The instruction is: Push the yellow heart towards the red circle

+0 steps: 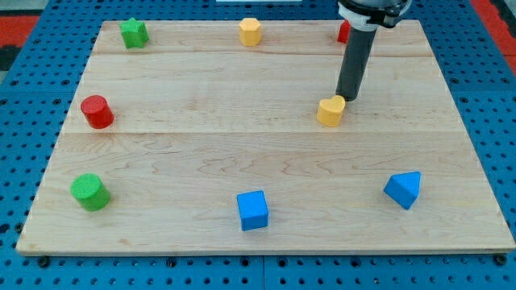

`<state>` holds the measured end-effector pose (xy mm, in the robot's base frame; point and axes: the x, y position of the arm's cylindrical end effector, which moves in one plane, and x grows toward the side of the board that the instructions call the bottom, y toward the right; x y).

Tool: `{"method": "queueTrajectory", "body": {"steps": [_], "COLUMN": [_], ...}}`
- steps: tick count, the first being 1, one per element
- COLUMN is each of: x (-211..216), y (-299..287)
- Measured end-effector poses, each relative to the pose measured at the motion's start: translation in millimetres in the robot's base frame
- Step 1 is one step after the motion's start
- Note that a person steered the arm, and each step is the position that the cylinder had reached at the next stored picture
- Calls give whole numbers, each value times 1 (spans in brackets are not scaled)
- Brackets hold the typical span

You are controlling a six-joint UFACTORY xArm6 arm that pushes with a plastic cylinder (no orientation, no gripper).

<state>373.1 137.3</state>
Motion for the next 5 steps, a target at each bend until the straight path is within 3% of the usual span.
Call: {"method": "queueTrajectory", "body": {"steps": [1, 2, 3, 4, 5], "x": [39, 40, 25, -6, -6], "y": [15, -36, -92, -100, -136]}}
